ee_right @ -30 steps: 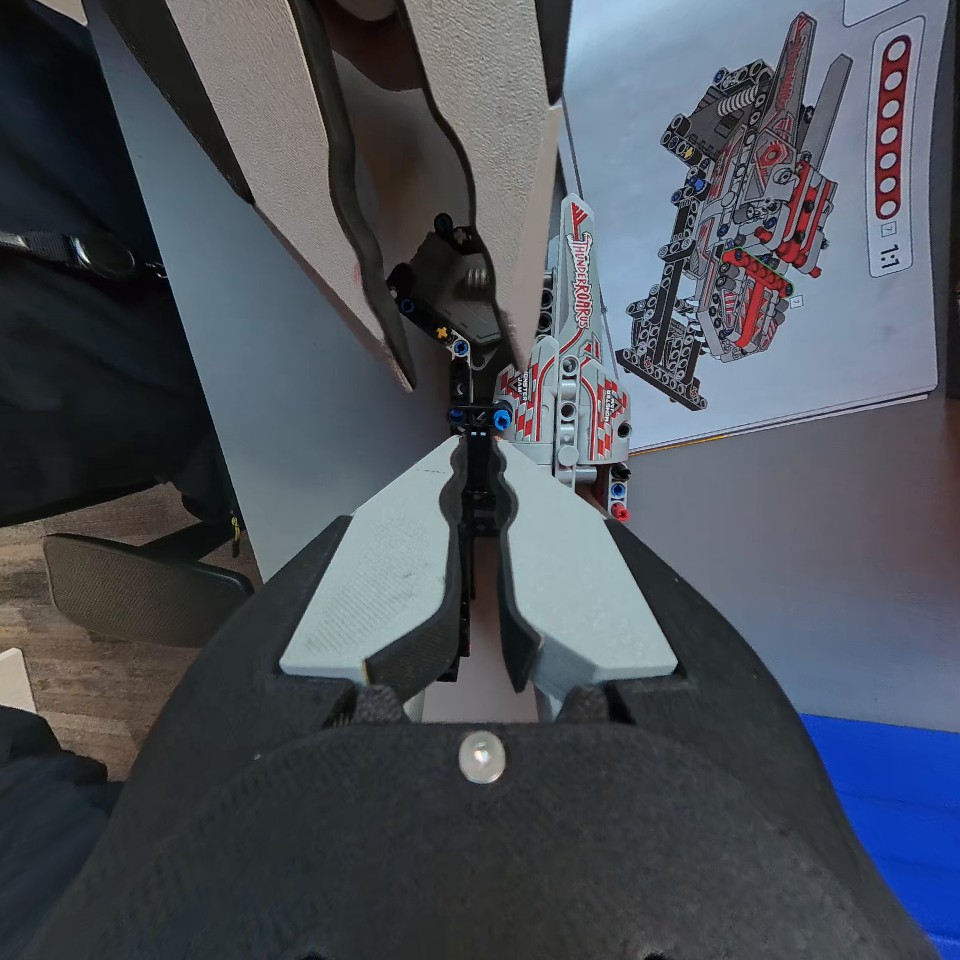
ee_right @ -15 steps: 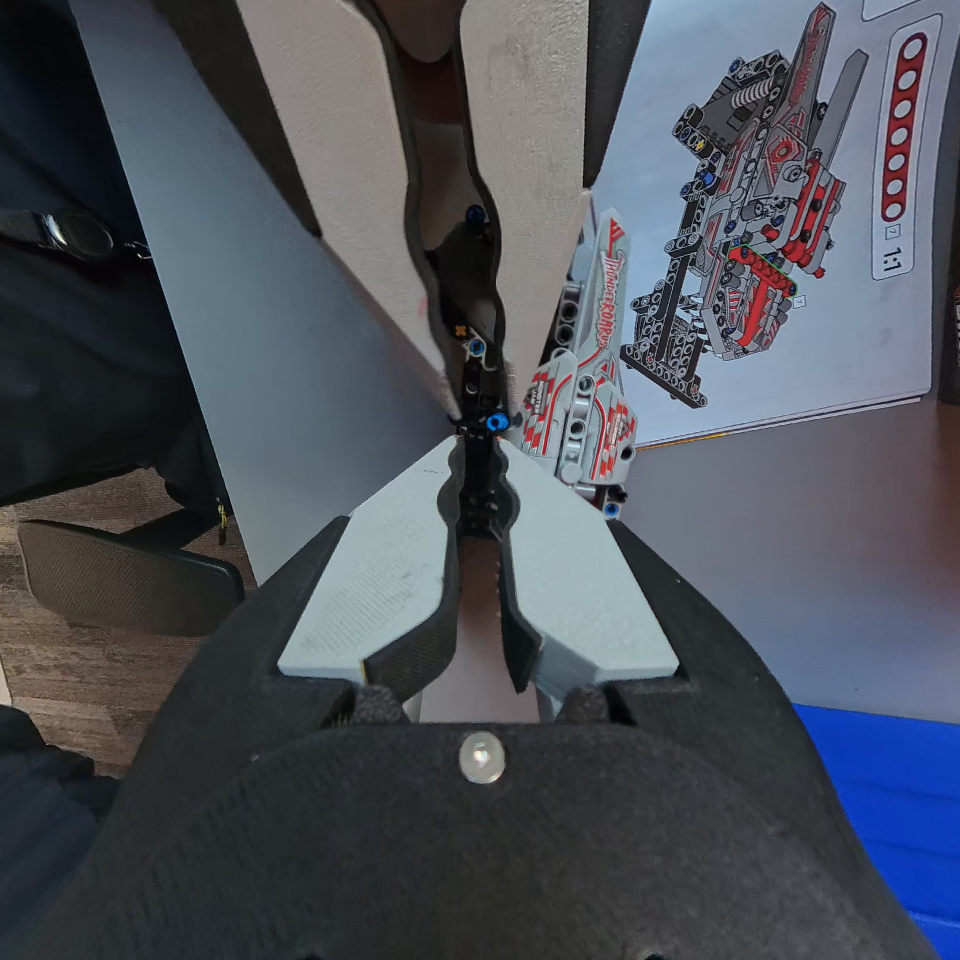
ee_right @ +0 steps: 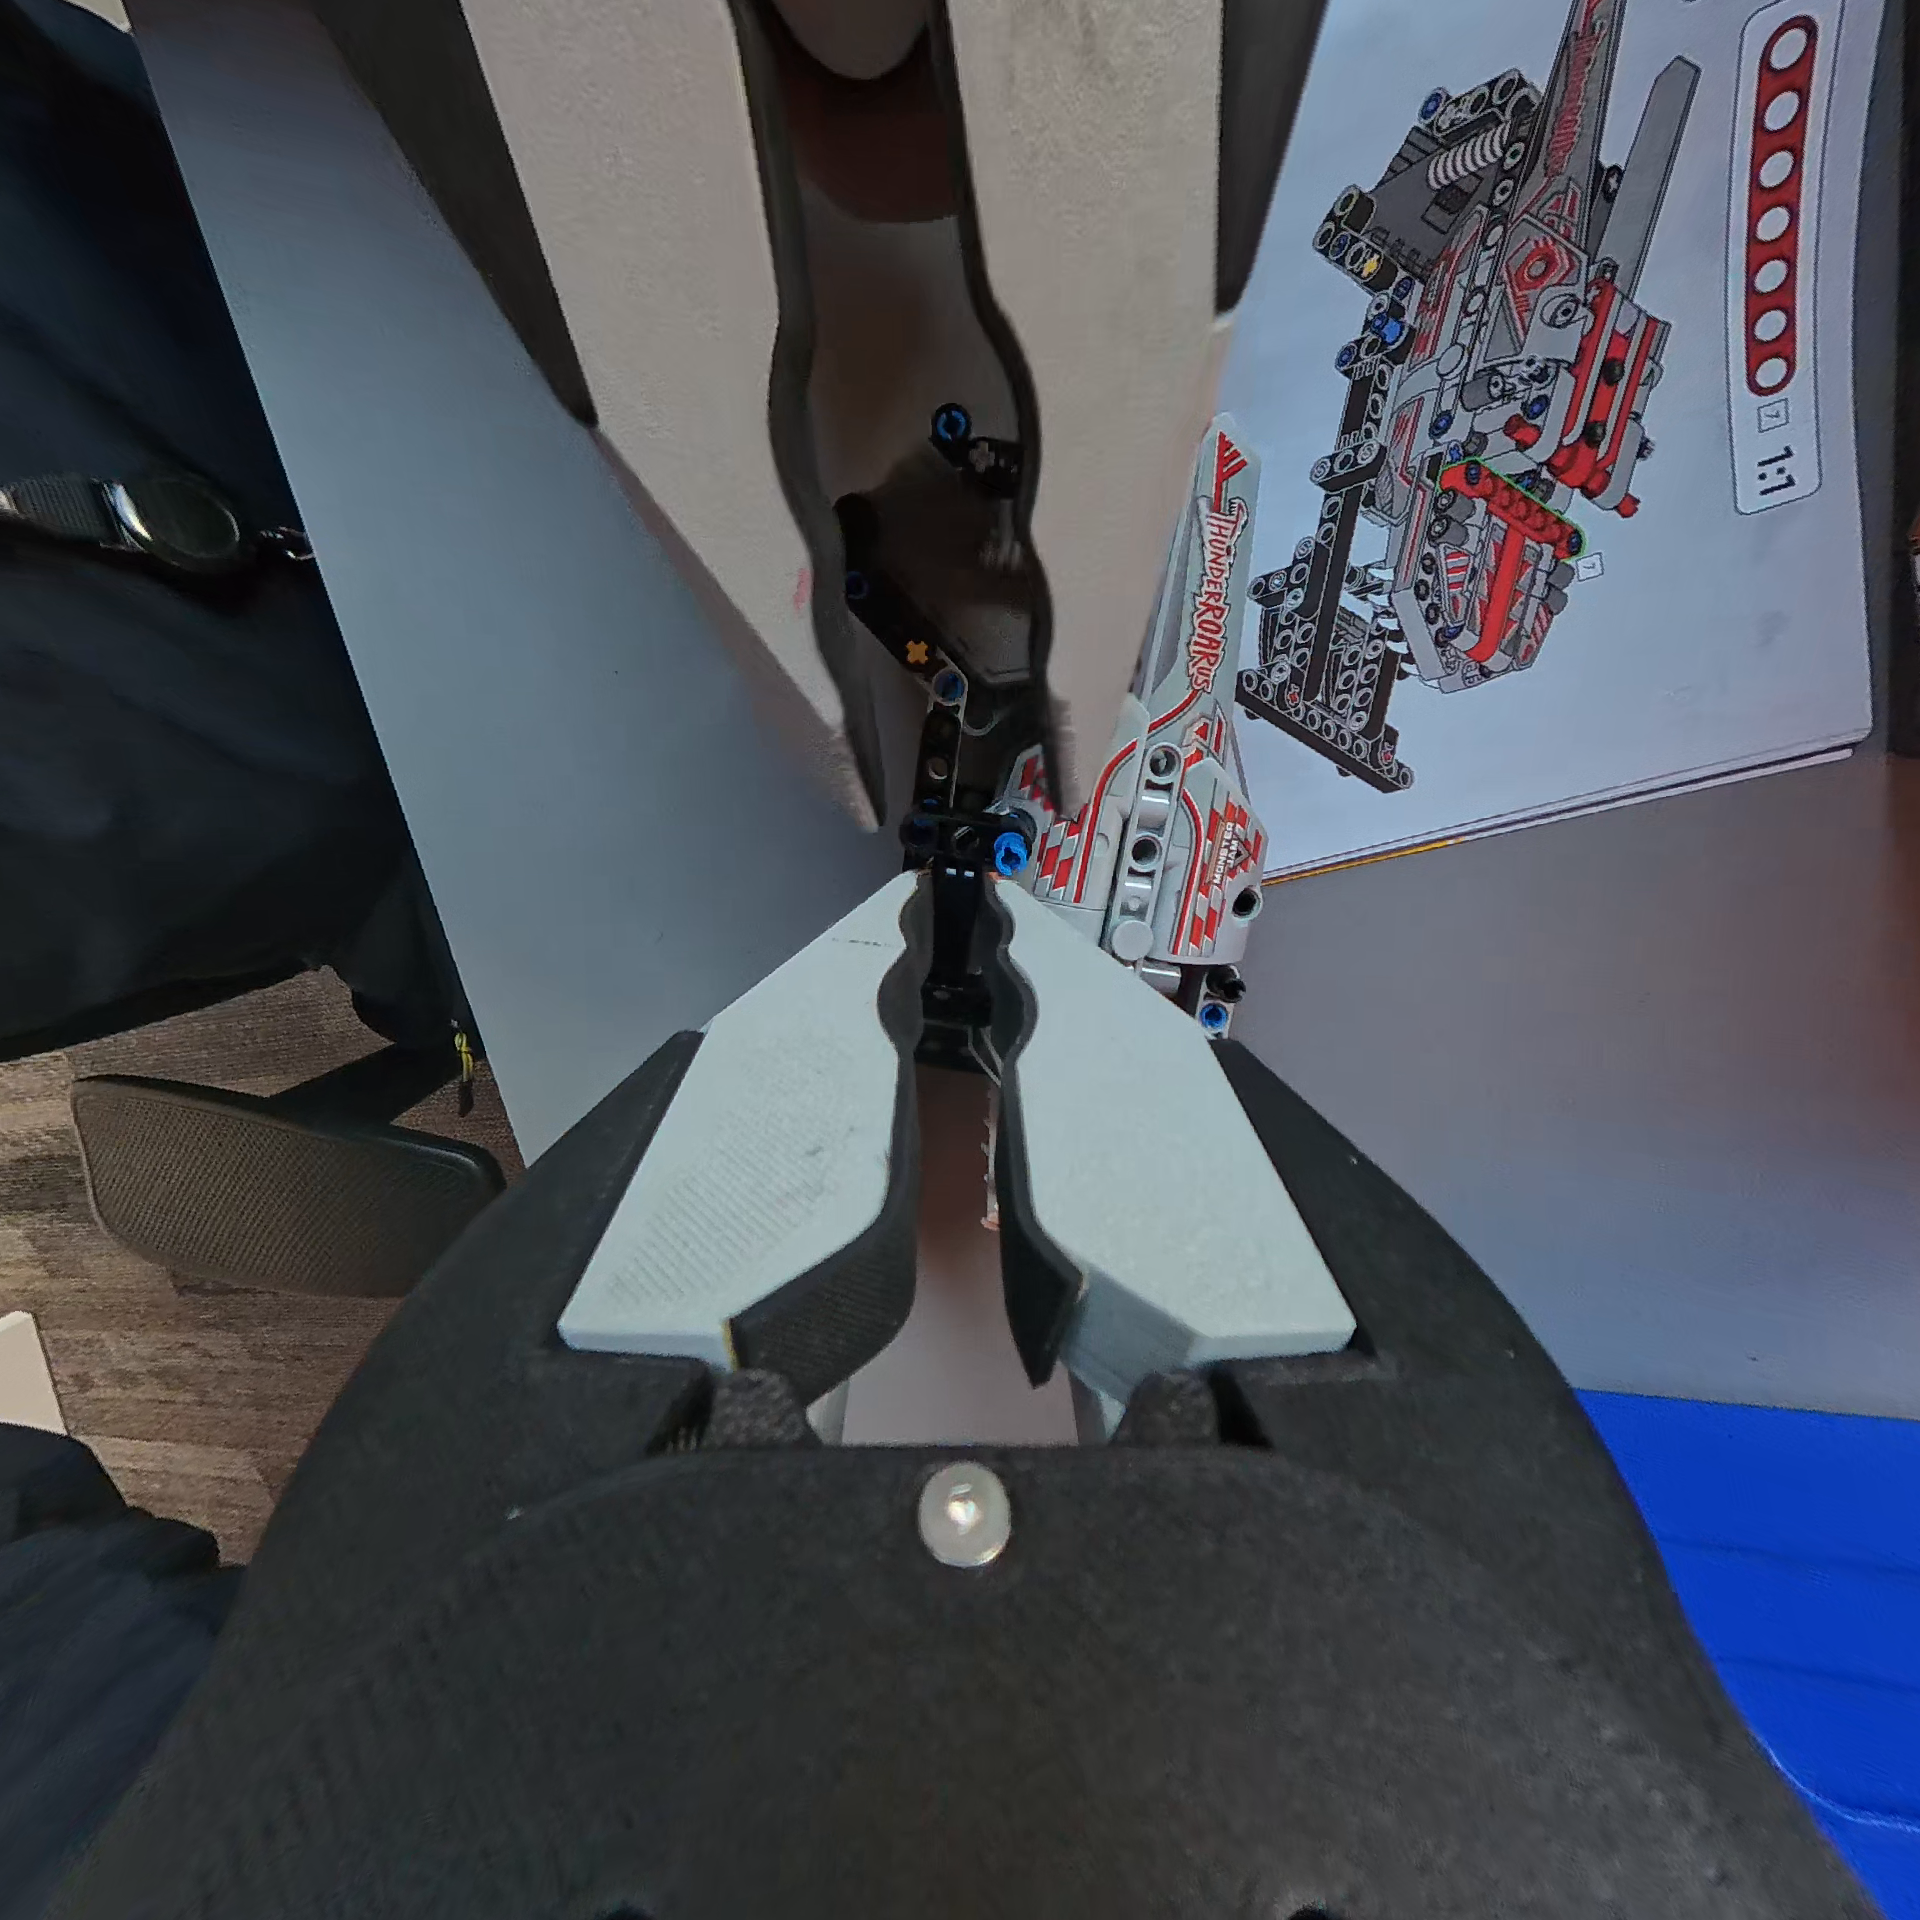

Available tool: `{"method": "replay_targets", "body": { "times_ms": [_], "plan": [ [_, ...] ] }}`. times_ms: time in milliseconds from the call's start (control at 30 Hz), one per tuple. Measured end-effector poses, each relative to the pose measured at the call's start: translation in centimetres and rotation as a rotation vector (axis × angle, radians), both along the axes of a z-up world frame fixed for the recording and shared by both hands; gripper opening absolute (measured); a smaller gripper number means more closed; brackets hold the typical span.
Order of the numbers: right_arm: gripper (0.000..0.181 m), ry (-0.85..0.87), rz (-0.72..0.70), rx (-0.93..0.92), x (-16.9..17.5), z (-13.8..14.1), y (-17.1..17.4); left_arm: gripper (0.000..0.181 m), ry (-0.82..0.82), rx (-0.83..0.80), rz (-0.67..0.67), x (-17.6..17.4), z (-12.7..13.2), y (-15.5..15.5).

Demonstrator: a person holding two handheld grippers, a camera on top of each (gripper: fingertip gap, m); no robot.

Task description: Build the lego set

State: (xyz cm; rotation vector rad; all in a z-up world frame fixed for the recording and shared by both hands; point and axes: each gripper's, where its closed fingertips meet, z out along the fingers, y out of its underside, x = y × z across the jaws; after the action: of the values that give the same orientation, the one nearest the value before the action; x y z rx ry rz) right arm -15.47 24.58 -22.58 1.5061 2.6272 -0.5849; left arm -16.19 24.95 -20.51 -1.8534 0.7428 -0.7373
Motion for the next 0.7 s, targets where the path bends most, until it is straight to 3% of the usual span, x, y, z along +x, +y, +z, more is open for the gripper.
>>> {"method": "replay_targets", "body": {
  "times_ms": [100,233,433,567,700],
  "plan": [
    [0.006,0.001,-0.008,-0.003,0.0,0.0,0.0,0.023,-0.082,-0.003,-0.017,-0.5,1.3,-0.2],
    [0.006,0.005,-0.008,-0.007,-0.1,0.0,0.0,0.029,-0.053,-0.026,-0.073,0.0,0.6,-0.6],
    [0.006,0.023,-0.01,-0.028,0.0,0.3,-0.2,0.029,-0.128,-0.038,-0.044,-1.0,1.0,-0.1],
    [0.006,0.146,-0.041,-0.081,-0.4,2.8,-0.2,0.029,-0.147,-0.035,0.045,-2.4,1.3,0.3],
    [0.006,0.295,-0.115,-0.113,-0.2,4.9,0.6,0.035,-0.117,-0.064,0.043,-2.7,0.8,-0.7]
  ]
}}
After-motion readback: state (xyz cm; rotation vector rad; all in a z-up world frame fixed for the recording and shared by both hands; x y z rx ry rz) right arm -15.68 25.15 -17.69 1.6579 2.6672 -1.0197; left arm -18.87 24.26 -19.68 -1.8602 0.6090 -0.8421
